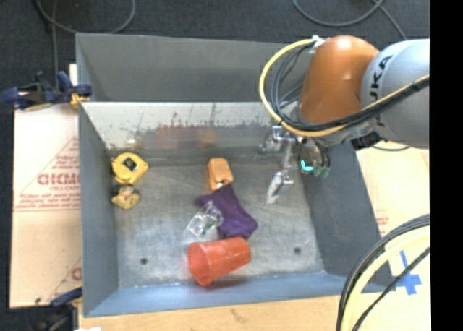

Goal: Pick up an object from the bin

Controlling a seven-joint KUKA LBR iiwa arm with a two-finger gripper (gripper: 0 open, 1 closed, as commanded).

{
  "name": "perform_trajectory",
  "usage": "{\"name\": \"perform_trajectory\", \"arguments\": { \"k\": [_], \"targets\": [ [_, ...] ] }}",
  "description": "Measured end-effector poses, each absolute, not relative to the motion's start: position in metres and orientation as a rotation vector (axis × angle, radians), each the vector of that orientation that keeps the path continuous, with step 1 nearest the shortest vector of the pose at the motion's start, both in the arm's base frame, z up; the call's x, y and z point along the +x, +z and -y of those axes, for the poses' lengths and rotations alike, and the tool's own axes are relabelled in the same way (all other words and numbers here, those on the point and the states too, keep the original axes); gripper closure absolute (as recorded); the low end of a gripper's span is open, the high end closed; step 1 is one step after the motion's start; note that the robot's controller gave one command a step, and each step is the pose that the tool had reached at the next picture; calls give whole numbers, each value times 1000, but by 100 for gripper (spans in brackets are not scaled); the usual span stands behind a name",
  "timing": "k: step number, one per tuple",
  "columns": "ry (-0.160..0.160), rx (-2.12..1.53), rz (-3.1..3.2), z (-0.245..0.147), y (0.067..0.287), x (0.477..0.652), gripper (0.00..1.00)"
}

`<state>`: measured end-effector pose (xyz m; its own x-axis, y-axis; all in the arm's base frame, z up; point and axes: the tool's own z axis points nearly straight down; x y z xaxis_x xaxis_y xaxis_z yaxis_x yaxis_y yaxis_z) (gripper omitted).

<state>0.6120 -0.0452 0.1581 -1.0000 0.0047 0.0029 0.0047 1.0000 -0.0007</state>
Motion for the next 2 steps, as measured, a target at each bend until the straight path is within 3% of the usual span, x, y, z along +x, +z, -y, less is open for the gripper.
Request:
{"name": "perform_trajectory", "arguments": {
  "k": [1, 2],
  "targets": [
    [2, -6, 3146, 45, 162, 614, 0],
    [4, 79, 3145, 18, 158, 602, 0]
  ]
}}
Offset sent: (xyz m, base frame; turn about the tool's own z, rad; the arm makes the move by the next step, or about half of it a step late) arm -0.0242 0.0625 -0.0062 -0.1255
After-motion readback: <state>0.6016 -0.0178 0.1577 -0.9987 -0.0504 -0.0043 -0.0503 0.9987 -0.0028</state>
